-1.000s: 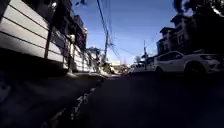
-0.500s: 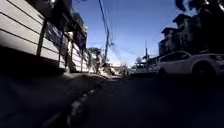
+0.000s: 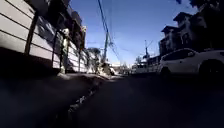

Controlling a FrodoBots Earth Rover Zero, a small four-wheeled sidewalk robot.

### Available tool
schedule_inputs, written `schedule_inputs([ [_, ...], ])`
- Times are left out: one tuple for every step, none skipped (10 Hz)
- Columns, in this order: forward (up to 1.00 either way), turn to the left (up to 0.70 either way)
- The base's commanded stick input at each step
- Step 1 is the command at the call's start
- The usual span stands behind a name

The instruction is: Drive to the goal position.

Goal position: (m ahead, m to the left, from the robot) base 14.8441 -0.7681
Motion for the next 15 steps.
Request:
schedule_inputs([
  [1.0,-0.08],
  [1.0,-0.02],
  [1.0,0.0],
  [1.0,0.0],
  [1.0,0.0],
  [1.0,0.0],
  [1.0,0.0],
  [1.0,0.0],
  [1.0,-0.04],
  [1.0,-0.01],
  [1.0,0.0],
  [1.0,0.0],
  [1.0,0.0],
  [1.0,0.0],
  [1.0,0.0],
])
